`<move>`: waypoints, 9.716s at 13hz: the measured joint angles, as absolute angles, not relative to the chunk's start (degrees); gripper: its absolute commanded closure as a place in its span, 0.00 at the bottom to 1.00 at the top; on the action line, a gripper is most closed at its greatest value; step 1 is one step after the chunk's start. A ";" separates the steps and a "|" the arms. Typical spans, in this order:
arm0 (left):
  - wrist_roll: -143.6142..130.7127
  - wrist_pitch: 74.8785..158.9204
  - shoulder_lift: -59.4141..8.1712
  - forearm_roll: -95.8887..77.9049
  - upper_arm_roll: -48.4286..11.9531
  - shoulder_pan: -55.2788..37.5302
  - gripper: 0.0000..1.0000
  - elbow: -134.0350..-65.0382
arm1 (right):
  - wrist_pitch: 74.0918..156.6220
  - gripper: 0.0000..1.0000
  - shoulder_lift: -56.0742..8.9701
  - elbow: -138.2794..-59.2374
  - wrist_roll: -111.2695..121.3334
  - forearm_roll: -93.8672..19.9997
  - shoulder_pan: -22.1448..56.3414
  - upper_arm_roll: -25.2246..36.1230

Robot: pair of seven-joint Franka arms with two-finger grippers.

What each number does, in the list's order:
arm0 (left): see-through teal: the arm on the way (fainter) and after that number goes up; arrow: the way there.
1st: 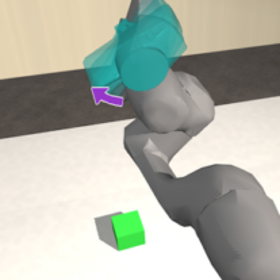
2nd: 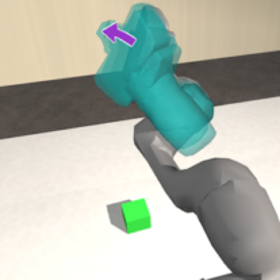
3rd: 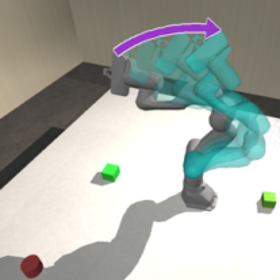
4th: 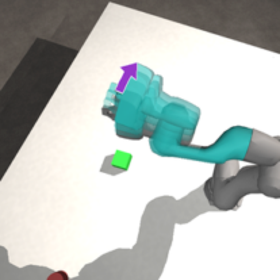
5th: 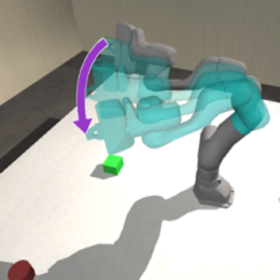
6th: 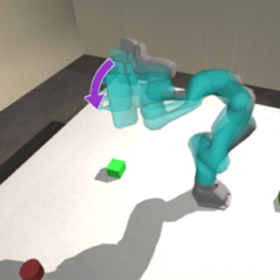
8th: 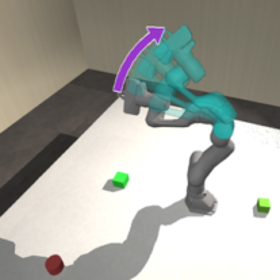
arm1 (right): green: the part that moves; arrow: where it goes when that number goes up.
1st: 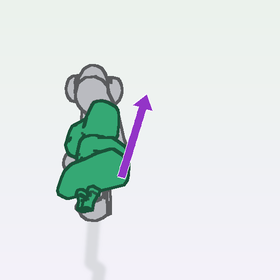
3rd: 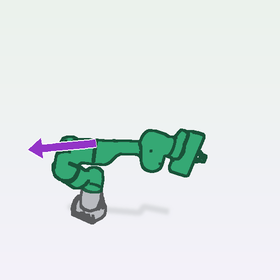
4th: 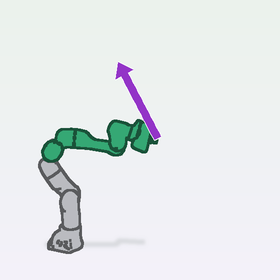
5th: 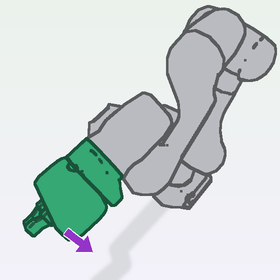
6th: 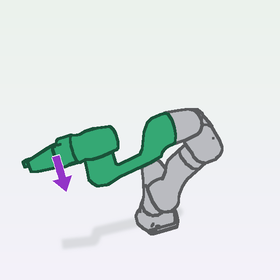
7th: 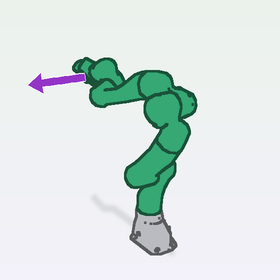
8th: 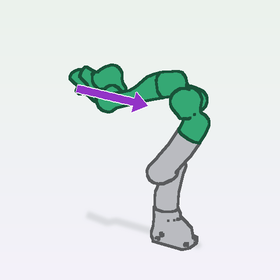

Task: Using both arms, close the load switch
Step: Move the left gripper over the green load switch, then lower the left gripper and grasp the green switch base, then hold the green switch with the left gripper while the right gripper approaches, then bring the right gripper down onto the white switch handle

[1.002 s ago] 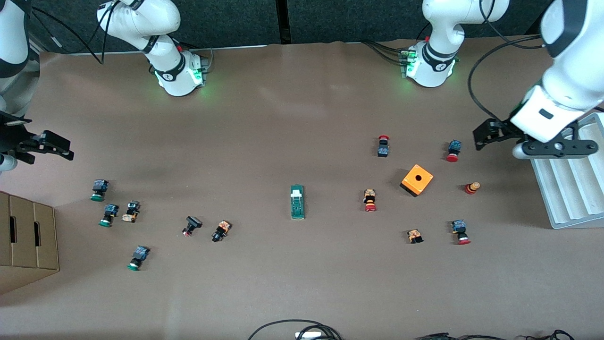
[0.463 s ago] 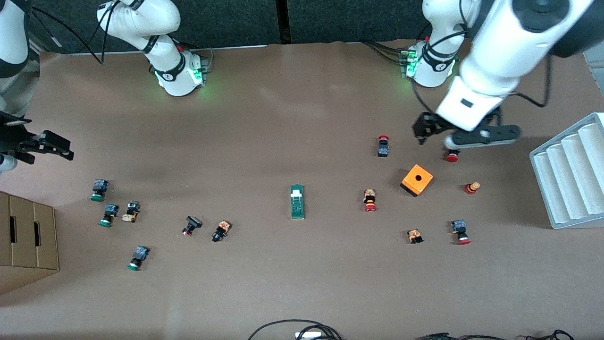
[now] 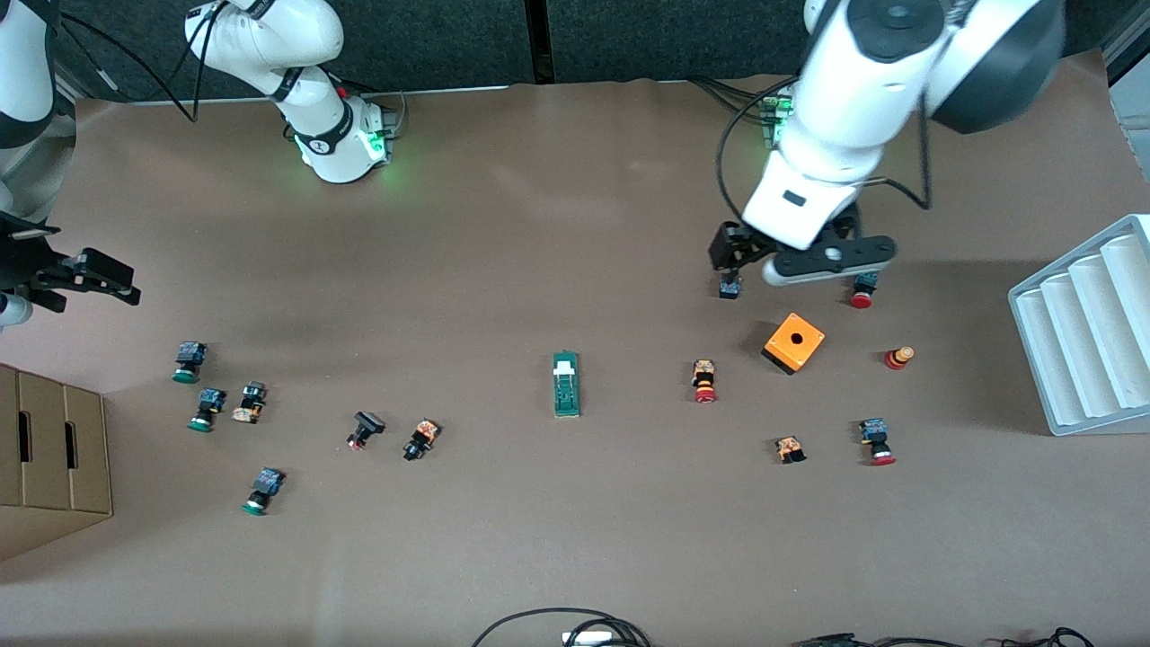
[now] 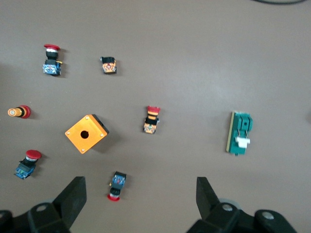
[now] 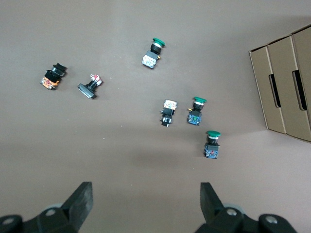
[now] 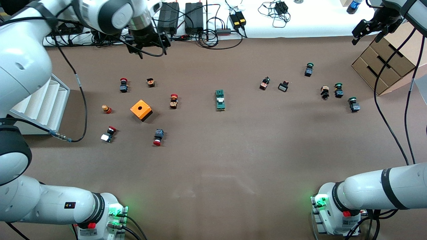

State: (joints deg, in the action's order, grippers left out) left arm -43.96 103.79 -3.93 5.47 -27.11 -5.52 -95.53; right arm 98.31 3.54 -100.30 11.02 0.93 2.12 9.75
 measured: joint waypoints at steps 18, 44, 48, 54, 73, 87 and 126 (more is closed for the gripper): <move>-94.17 122.48 -26.52 51.75 -30.32 -28.81 0.00 -97.34 | 98.31 0.00 3.53 -100.27 11.02 0.93 2.08 9.75; -140.21 111.94 -57.35 116.22 -27.74 -37.12 0.25 -93.96 | 98.31 0.00 3.53 -100.27 11.02 0.93 2.12 9.75; -140.20 111.93 -57.63 117.53 -27.51 -37.13 0.34 -93.95 | 98.31 0.00 3.52 -100.27 11.02 0.93 2.14 9.75; -140.20 111.77 -57.73 117.66 -27.51 -37.60 0.34 -93.95 | 98.26 0.00 3.18 -100.27 10.97 0.91 1.75 10.21; -142.84 105.51 -59.70 120.37 -27.30 -39.80 0.34 -93.94 | 107.99 0.00 -10.92 -98.58 -25.43 -10.48 23.39 8.32; -142.99 104.70 -59.93 121.56 -25.65 -41.05 0.38 -93.89 | 130.81 0.00 -37.43 -82.09 -81.99 -15.29 42.09 9.02; -143.01 104.24 -59.92 122.75 -24.49 -41.84 0.37 -94.32 | 138.97 0.54 -41.88 -91.90 -93.44 -24.46 47.30 8.98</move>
State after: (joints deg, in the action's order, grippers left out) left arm -143.01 104.24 -59.92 122.75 -24.49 -41.84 -94.32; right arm 138.97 -41.88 -91.90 -93.44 -24.46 47.30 8.98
